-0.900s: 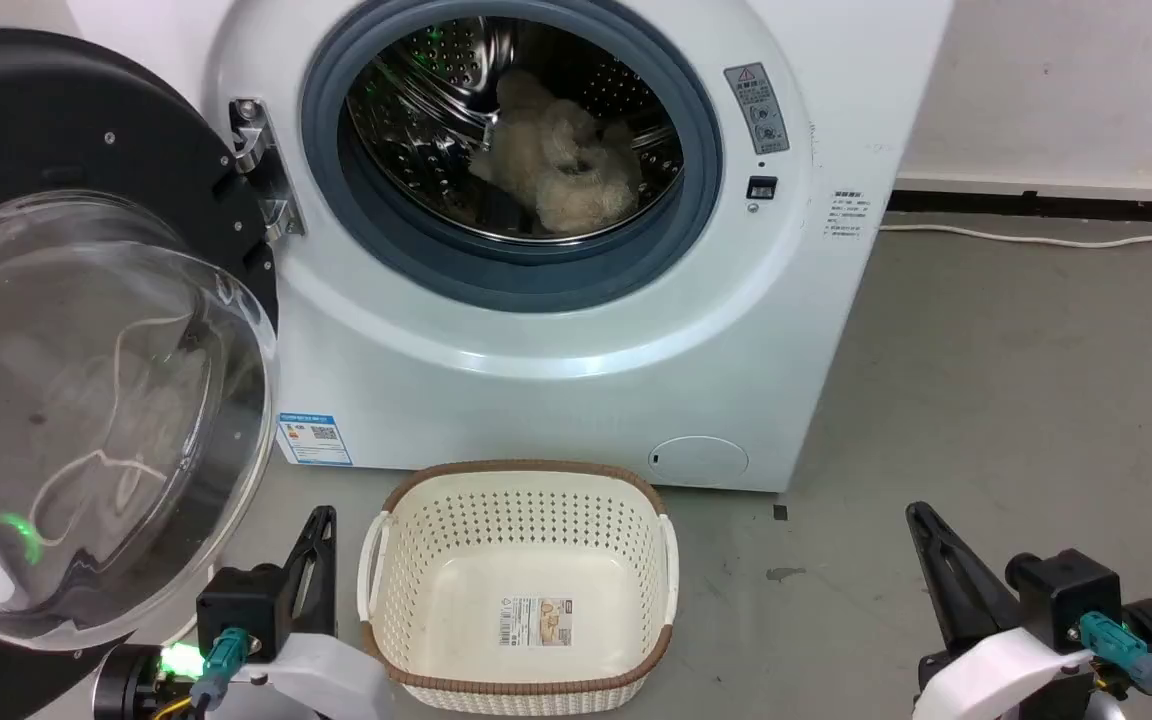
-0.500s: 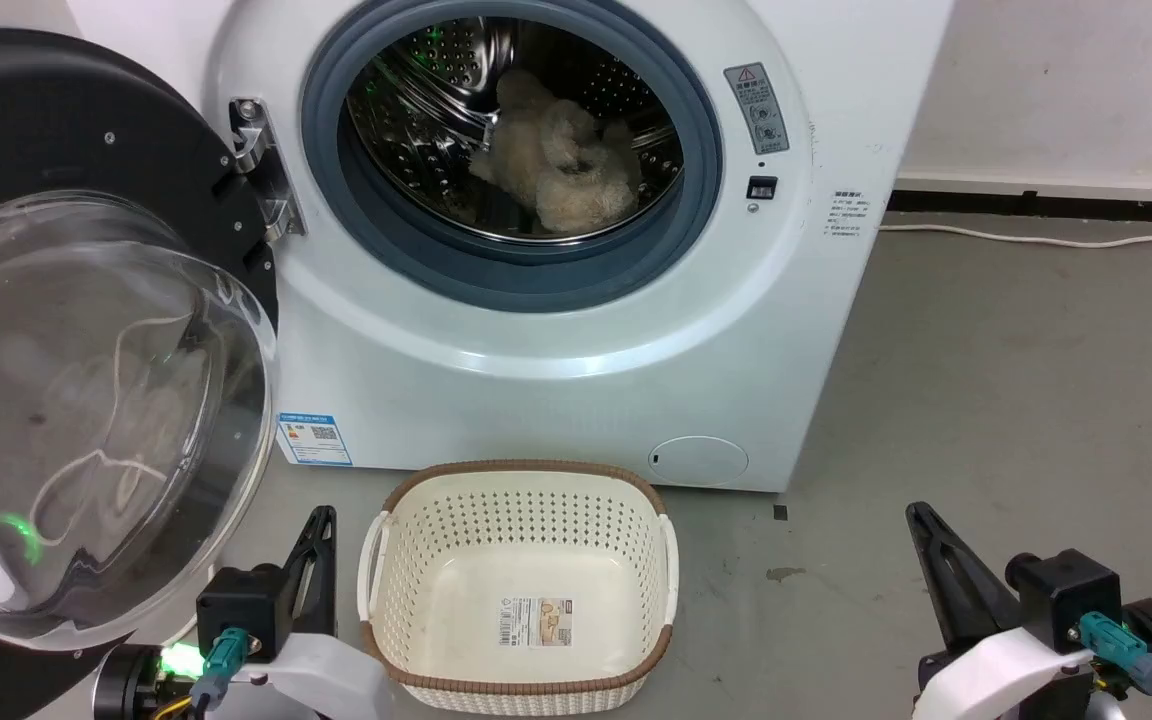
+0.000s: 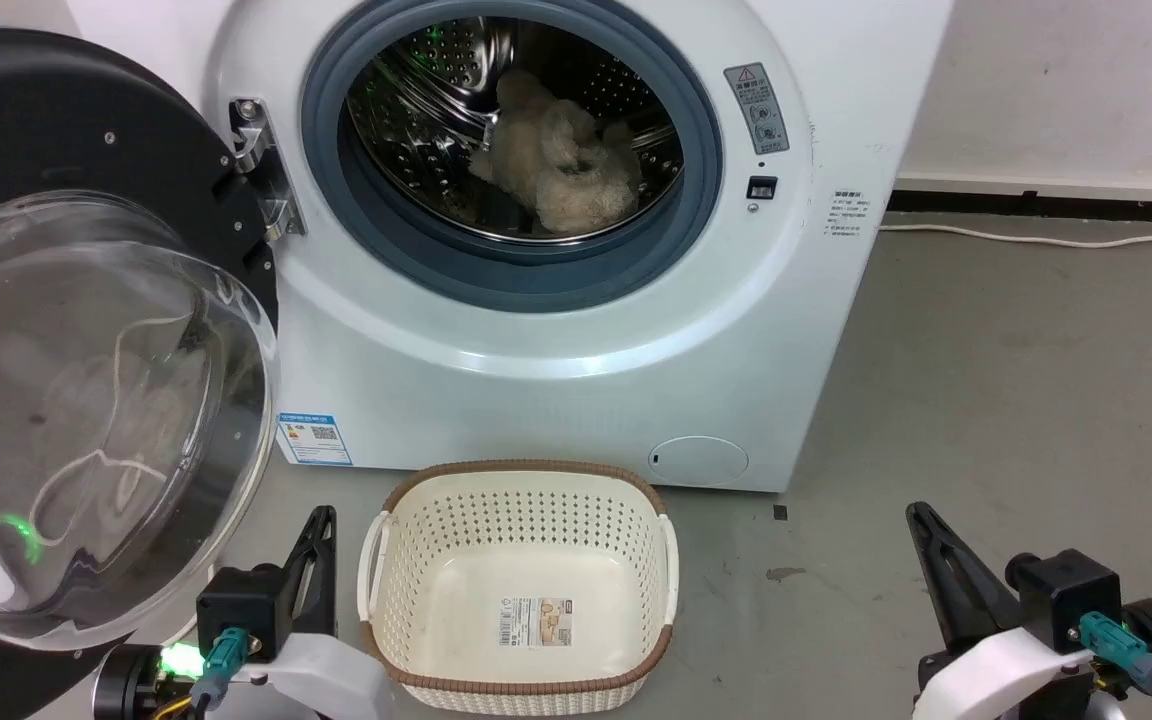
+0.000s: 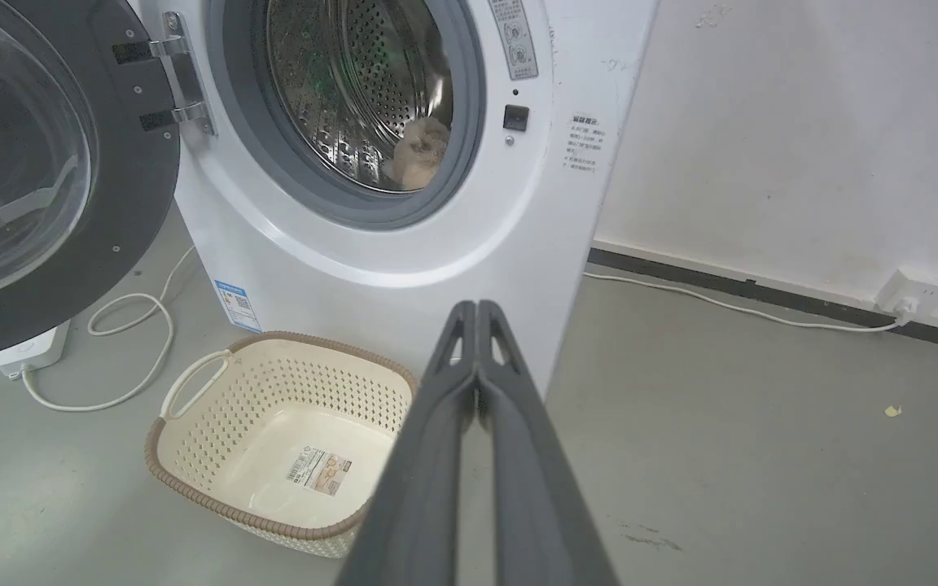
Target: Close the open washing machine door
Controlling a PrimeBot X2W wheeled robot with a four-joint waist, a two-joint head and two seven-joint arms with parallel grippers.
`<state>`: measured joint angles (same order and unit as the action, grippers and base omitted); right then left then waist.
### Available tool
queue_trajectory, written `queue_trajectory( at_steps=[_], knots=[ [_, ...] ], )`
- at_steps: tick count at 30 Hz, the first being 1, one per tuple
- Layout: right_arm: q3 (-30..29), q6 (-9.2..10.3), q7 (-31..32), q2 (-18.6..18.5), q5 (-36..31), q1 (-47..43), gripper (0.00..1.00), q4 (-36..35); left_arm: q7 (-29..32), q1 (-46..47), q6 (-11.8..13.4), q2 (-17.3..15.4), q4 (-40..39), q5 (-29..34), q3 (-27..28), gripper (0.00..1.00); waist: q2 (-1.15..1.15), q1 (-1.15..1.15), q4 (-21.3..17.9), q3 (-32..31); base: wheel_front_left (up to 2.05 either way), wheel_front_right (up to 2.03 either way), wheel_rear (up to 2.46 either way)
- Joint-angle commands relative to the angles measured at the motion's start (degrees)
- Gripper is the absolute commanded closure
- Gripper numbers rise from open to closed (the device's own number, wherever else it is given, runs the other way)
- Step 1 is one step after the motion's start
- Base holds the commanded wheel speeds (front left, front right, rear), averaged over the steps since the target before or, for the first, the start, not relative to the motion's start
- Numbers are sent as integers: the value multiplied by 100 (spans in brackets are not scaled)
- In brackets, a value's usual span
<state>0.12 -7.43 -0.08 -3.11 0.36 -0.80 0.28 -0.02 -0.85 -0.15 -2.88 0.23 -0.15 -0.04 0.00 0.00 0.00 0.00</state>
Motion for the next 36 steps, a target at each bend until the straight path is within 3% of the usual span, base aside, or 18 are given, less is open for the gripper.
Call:
queue_trajectory(
  at_steps=[1,4,5,24,36],
  knots=[
    [-12,-6,8,24,-36,80,100,-28,2,85,15,1,-23,15,4,100,0,0,0,0,0,0,0],
    [-12,-6,8,24,-36,80,100,-28,2,85,15,1,-23,15,4,100,0,0,0,0,0,0,0],
    [2,0,0,-1,3,-3,0,2,-1,-2,-1,0,2,-1,-2,0,0,0,0,0,0,0,0],
    [-29,-1,-181,2,138,-68,0,22,-185,5,-47,-15,46,-13,-58,0,0,0,117,-25,0,0,0],
    [166,-1,-373,1,255,-92,0,142,-376,-57,-92,-87,71,-36,-92,0,0,0,682,-105,0,0,0]
  ],
)
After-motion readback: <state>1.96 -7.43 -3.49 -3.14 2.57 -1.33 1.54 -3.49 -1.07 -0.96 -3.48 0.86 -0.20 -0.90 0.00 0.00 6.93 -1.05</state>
